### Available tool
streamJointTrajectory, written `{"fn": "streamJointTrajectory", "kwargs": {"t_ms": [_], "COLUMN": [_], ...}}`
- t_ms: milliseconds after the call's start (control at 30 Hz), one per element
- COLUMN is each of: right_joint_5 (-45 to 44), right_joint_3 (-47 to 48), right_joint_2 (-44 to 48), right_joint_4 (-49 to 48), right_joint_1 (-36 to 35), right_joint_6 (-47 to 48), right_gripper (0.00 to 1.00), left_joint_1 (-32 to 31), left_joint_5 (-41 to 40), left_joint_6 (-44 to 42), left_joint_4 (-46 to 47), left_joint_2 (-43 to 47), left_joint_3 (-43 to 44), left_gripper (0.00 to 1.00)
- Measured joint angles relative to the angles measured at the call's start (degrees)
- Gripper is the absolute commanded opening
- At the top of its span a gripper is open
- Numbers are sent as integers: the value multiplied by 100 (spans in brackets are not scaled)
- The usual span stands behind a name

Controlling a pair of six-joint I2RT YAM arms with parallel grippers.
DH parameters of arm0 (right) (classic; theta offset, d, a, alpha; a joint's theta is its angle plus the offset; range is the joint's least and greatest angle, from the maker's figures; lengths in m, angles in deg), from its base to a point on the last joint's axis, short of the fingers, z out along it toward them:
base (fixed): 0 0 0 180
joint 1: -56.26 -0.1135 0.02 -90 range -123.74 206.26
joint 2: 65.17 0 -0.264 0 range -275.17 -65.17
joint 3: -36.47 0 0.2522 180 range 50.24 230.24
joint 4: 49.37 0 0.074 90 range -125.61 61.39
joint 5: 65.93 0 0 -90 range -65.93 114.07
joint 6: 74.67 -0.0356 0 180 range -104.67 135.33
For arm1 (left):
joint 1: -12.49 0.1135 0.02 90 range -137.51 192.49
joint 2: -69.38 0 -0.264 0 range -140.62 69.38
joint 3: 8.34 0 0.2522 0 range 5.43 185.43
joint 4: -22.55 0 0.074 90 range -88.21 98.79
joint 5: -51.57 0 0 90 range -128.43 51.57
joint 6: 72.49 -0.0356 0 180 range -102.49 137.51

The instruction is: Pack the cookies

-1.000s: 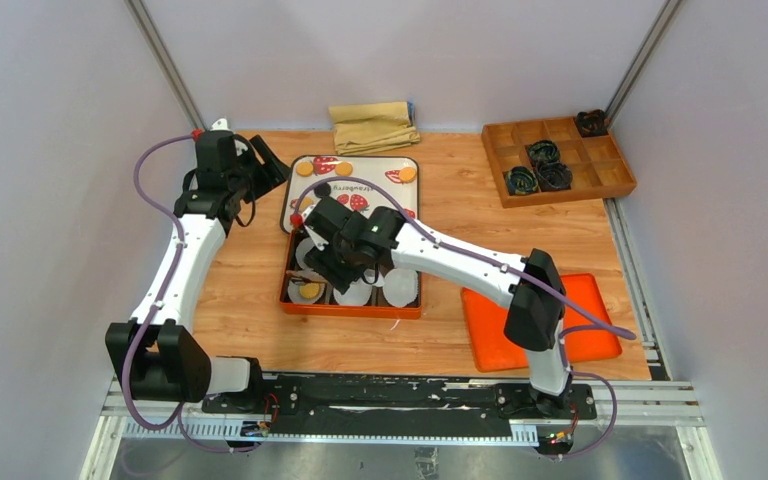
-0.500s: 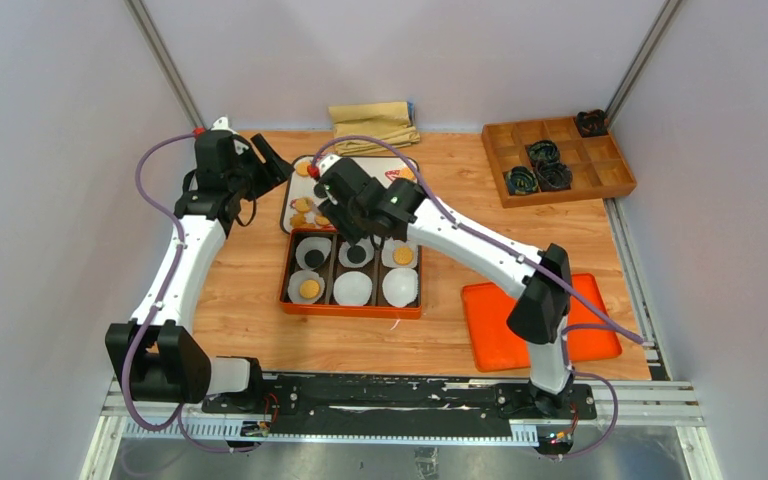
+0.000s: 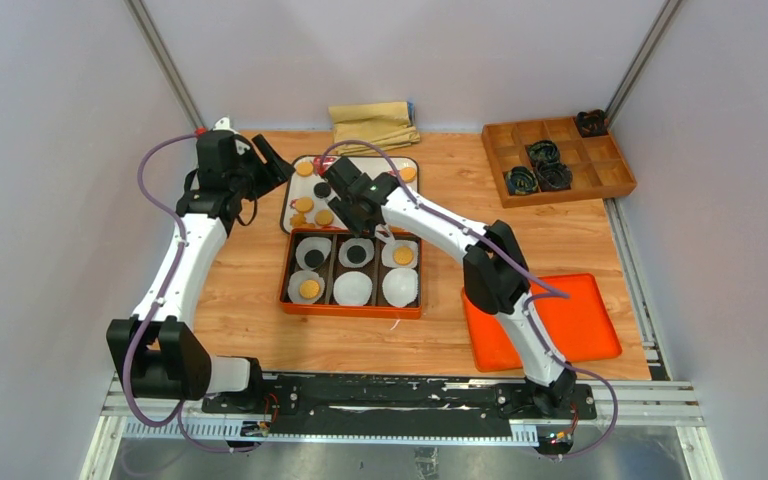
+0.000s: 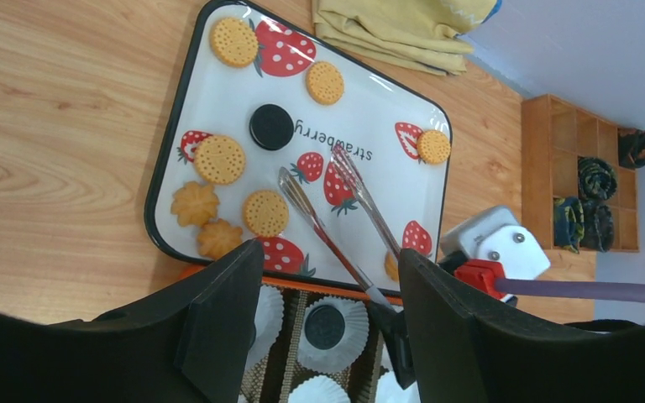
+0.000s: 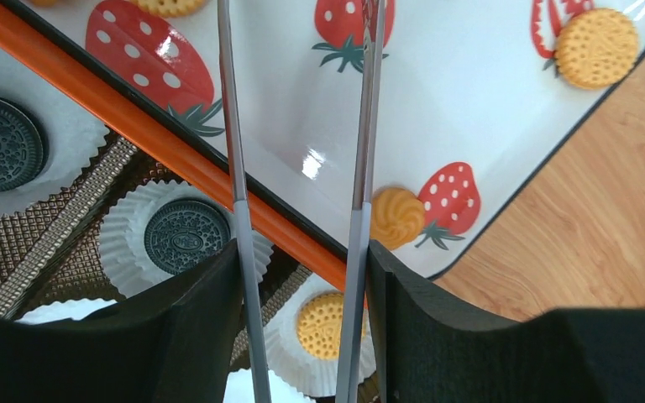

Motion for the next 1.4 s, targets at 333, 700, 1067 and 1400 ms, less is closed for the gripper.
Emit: {"fn": "streamJointTrajectory", "kwargs": {"t_ms": [333, 700, 1067, 1400], "right_joint_5": [691, 1062, 1353, 1305], "right_joint_3": [988, 1429, 896, 511], "right_joint_2": [-713, -1298, -1025, -448], "right_joint_4": [-81, -118, -402, -356], "right_joint_1": [219, 509, 535, 535], "right_joint_6": [-109, -358, -393, -358], "right_gripper": [56, 36, 2, 31], "left_joint_1": [0, 0, 0, 0], "left_joint_5": [0, 0, 2, 83], "left_joint_6": [13, -4, -28, -26], "left_joint_4": [0, -4, -7, -2], "left_joint_2": [-15, -13, -13, -13], "left_joint_3": [-22, -105, -122, -149], "left_gripper": [67, 67, 66, 66]}}
